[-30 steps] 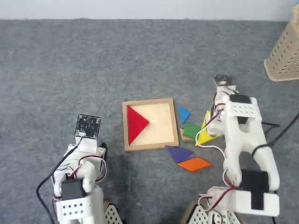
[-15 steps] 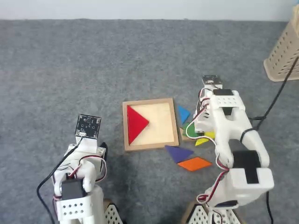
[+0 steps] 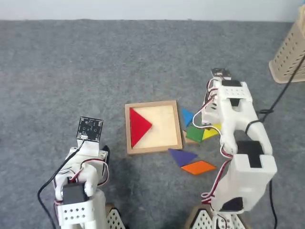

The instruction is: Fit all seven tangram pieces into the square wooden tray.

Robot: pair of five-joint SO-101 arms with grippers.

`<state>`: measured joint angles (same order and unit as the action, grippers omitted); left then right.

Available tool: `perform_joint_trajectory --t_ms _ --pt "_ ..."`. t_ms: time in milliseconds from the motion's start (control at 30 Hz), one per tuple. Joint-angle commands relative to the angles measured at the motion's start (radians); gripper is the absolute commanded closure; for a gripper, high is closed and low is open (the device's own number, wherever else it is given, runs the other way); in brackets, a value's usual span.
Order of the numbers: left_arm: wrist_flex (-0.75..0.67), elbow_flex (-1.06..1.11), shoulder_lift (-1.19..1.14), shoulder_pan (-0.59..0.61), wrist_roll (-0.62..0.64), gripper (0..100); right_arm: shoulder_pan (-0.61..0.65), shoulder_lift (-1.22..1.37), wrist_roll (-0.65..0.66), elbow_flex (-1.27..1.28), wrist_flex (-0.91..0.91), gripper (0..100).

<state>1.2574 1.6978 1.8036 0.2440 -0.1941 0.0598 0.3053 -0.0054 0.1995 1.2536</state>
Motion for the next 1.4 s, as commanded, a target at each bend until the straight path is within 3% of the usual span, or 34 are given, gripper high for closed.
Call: perform_joint_trajectory --t_ms 0,233,600,1367 --pt "0.005 -0.012 0.006 0.0 -0.005 83 -0.005 -0.033 0.026 -0.112 0.081 74.8" --pt "0.005 -0.012 0.006 0.0 -0.005 83 0.031 -0.062 0.0 -0.157 0.09 74.9" --pt "0.005 -0.012 0.006 0.0 -0.005 83 0.021 0.176 -0.017 -0.163 0.035 74.9" --pt "0.005 -0.012 0.006 0.0 -0.005 83 0.022 0.18 -0.021 -0.115 0.071 74.5"
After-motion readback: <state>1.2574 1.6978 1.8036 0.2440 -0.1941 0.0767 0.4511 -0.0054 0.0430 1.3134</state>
